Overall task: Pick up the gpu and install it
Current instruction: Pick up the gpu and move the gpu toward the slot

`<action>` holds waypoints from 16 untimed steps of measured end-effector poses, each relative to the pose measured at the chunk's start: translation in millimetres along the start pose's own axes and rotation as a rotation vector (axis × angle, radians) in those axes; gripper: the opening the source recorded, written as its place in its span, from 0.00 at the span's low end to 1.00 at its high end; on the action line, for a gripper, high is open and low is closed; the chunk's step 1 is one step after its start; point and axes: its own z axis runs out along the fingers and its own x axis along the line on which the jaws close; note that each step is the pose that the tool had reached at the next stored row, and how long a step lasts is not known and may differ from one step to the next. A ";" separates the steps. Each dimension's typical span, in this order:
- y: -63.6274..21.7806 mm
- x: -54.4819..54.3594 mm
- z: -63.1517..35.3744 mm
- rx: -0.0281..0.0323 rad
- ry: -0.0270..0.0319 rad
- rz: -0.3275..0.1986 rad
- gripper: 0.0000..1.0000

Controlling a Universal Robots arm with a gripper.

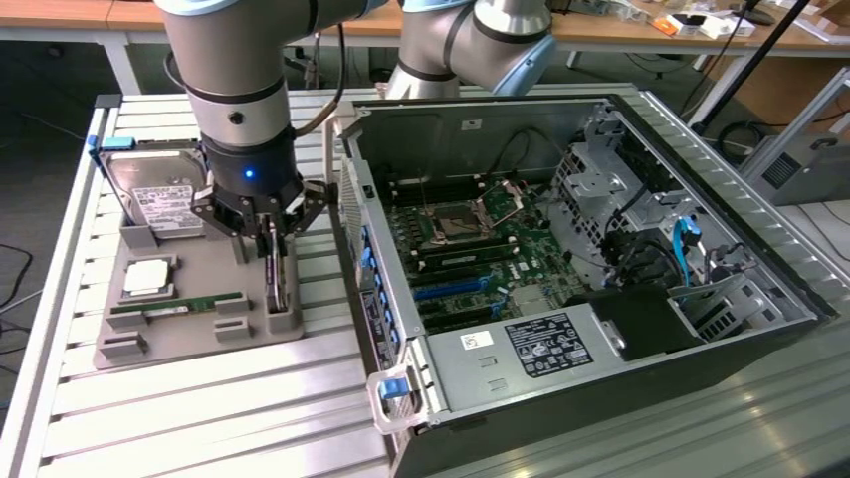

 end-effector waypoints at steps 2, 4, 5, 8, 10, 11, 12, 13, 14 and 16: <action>0.0 0.0 -0.9 0.0000 0.0000 0.000 0.27; 0.0 0.0 -1.8 0.0001 0.0000 0.000 0.27; 0.0 -0.1 -2.4 0.0000 0.0000 0.000 0.27; 0.1 -0.1 -4.2 0.0000 0.0000 0.000 0.27; 0.1 -0.1 -5.2 0.0000 0.0000 0.000 0.27; 0.1 -0.2 -5.7 0.0000 -0.0001 0.000 0.27; 0.1 -0.2 -6.0 -0.0001 -0.0001 0.000 0.27; 0.1 -0.2 -6.5 -0.0001 -0.0001 0.000 0.27; 0.1 -0.2 -6.9 -0.0001 -0.0001 0.000 0.27; 0.1 -0.2 -7.7 0.0001 0.0000 0.000 0.27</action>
